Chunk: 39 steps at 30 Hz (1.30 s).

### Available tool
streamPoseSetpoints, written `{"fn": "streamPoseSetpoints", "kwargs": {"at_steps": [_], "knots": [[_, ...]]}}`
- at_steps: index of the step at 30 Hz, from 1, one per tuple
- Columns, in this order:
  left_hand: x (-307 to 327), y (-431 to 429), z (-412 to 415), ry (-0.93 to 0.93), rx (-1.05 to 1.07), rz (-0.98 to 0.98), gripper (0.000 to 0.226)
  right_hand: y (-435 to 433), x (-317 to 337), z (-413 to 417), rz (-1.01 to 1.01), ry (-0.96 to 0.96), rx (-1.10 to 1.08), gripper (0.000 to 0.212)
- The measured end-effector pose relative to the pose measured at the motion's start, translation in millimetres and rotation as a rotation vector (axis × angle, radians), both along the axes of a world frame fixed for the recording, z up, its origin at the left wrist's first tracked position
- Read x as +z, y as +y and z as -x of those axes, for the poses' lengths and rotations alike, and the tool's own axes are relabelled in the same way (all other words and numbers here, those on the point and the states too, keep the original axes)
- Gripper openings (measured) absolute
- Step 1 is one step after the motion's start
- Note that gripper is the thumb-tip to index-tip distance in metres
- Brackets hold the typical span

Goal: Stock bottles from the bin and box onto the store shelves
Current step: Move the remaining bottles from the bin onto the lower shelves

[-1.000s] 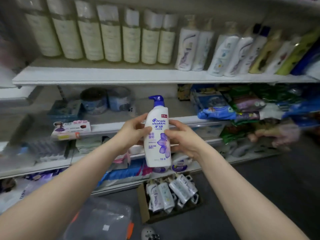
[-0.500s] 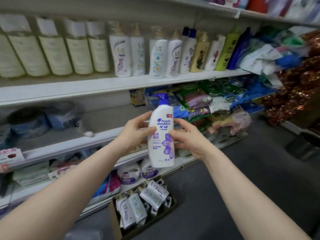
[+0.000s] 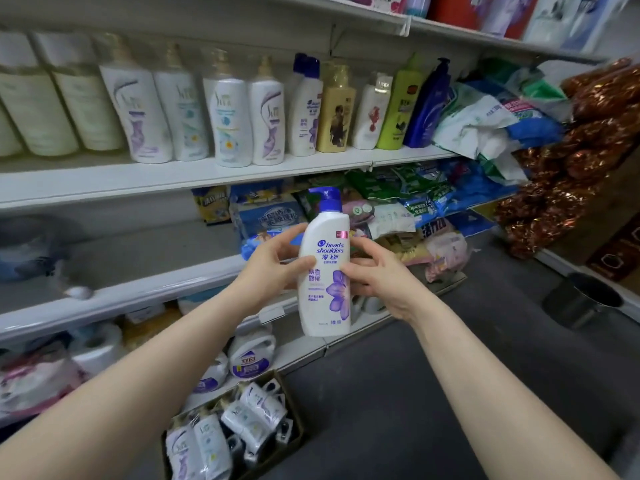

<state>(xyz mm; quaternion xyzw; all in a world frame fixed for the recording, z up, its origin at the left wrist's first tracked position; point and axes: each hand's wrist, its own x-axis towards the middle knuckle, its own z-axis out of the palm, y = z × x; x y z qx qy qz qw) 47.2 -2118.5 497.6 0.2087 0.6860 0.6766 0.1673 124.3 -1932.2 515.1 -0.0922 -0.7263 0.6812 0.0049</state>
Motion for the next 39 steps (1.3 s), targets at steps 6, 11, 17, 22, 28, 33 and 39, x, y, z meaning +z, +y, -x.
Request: {"fn": "streamPoseSetpoints", "kwargs": {"at_steps": [6, 11, 17, 22, 28, 33, 39], "knots": [[2.8, 35.5, 35.9, 0.038, -0.011, 0.016, 0.055, 33.8, 0.1, 31.9, 0.047, 0.022, -0.017, 0.042], [7.9, 55.3, 80.5, 0.086, -0.037, 0.035, 0.053, 53.4, 5.8, 72.4, 0.067, 0.043, -0.034, 0.042], [21.4, 71.4, 132.4, 0.158, -0.031, 0.044, 0.056, 68.1, 15.5, 127.1, 0.071, 0.101, -0.061, 0.043], [33.2, 80.1, 165.2, 0.227, 0.013, 0.038, 0.058, 79.0, 23.4, 165.8, 0.062, 0.166, -0.028, 0.042], [54.5, 98.9, 199.2, 0.348, 0.092, 0.024, 0.059, 104.1, 42.0, 219.9, 0.038, 0.238, 0.031, 0.048], [80.2, 121.3, 225.5, 0.461, 0.190, 0.018, 0.060, 127.7, 58.9, 270.1, 0.009, 0.304, 0.121, 0.053], [91.8, 146.2, 258.0, 0.542, 0.331, 0.071, 0.060, 151.6, 69.7, 323.2, -0.011, 0.383, 0.192, 0.057]]}}
